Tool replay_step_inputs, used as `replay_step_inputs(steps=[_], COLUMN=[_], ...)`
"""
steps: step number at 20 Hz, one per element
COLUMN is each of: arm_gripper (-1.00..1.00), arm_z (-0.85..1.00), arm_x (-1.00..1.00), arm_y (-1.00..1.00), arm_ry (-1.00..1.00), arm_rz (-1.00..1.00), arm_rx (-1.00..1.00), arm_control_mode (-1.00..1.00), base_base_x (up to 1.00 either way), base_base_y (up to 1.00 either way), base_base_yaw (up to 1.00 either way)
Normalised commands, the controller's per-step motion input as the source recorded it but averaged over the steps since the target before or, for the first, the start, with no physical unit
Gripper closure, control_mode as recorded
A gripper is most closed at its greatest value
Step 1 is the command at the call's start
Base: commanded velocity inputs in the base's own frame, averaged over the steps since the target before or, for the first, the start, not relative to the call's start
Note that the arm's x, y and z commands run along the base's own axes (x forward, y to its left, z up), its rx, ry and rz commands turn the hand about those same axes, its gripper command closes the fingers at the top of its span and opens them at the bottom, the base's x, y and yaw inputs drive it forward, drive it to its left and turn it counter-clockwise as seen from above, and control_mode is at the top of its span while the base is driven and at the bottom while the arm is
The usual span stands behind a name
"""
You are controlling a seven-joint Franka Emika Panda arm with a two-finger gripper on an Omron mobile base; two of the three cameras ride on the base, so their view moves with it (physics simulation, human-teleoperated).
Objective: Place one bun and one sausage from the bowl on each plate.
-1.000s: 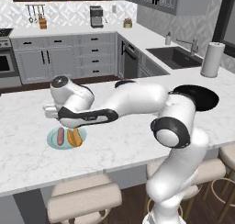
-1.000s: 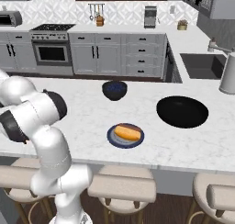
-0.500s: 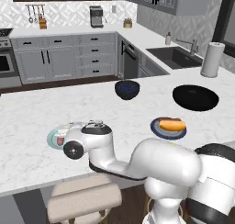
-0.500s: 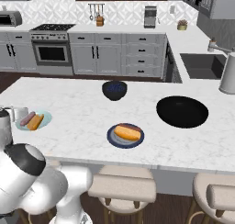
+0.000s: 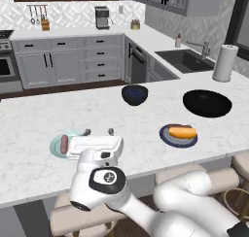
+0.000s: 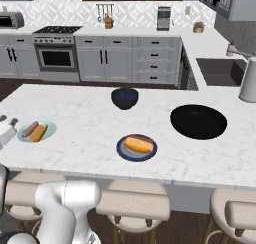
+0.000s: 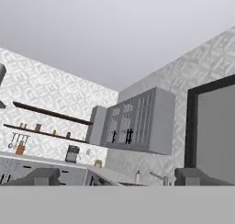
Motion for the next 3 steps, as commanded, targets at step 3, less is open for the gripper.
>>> replay_step_inputs(steps=[3], arm_gripper=[-1.0], arm_z=[0.95], arm_x=[-0.75], arm_y=[0.15], arm_ry=[-0.01], arm_rz=[-0.06], arm_rx=[-0.21], arm_control_mode=[-1.0], base_base_x=[0.0], base_base_y=[0.0], base_base_yaw=[0.0])
